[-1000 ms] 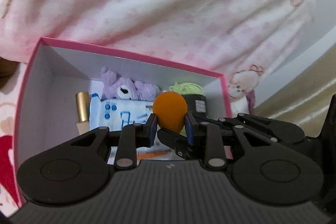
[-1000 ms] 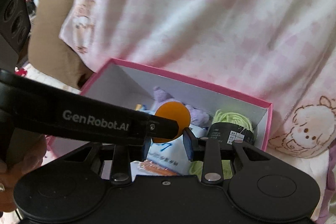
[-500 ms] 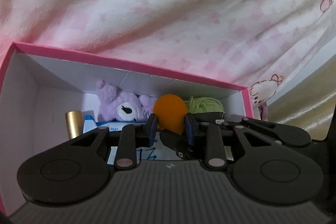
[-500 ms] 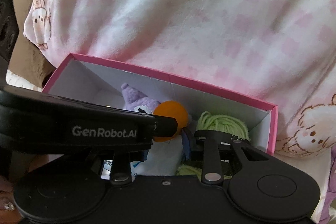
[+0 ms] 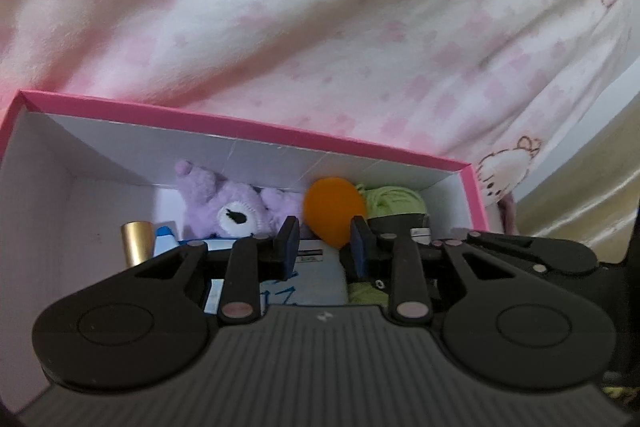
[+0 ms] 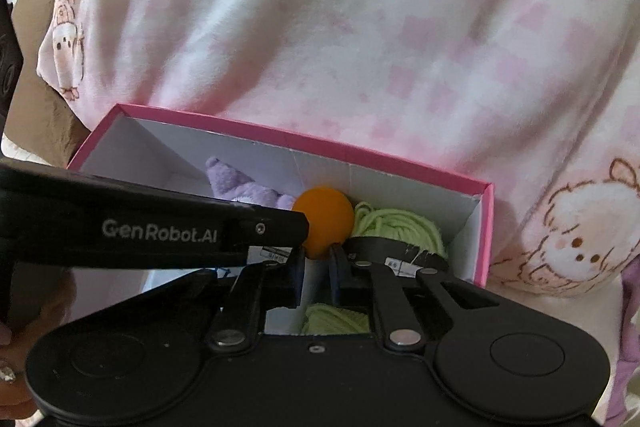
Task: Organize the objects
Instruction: 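Open the left gripper to drop the sponge beside the yarn, then move the left tool back down to the white tissue pack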
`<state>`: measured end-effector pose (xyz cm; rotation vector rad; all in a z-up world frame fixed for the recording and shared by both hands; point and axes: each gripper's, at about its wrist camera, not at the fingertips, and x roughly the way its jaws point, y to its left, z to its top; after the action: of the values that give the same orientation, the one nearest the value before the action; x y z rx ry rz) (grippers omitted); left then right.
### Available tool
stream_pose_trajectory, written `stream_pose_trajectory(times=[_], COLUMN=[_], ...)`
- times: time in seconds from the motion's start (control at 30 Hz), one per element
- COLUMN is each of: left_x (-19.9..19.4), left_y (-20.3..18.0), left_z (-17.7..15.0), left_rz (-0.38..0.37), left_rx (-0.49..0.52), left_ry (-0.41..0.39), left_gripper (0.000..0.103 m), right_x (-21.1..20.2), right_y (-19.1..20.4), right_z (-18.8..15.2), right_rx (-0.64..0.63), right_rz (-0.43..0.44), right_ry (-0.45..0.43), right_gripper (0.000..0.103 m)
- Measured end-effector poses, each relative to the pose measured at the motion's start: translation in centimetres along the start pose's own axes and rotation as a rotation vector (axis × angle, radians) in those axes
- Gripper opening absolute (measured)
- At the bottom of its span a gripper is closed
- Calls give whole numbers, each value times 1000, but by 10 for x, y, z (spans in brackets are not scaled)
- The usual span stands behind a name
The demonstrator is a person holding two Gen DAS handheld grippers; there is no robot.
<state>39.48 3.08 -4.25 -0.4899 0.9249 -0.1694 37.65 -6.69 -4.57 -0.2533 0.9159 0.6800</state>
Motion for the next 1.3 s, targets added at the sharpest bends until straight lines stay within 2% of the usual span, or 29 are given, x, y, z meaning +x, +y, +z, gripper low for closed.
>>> stream_pose_trajectory(times=[0.2, 0.3, 0.43, 0.67, 0.73, 0.93, 1.3], left_x=[11, 4, -16, -67, -85, -138, -219], left_y=[0, -9, -19, -39, -42, -49, -45], left_z=[-2, -7, -13, -29, -34, -50, -66], left_rz=[22, 52, 75, 135, 127, 107, 108], left_rx=[4, 72, 127, 259, 279, 320, 344], left_ry=[15, -13, -14, -6, -3, -6, -31], left_gripper=[26, 26, 36, 53, 61, 72, 79], right_x=[-20, -43, -74, -118, -133, -170, -219], right_y=[-2, 0, 7, 23, 28, 44, 63], right_z=[-13, -24, -38, -50, -56, -64, -81], right_rx=[40, 48, 66, 46, 34, 5, -4], right_rz=[76, 102, 137, 124, 116, 107, 94], right_ry=[-16, -40, -76, -102, -108, -124, -127], right_gripper=[18, 19, 22, 32, 37, 44, 57])
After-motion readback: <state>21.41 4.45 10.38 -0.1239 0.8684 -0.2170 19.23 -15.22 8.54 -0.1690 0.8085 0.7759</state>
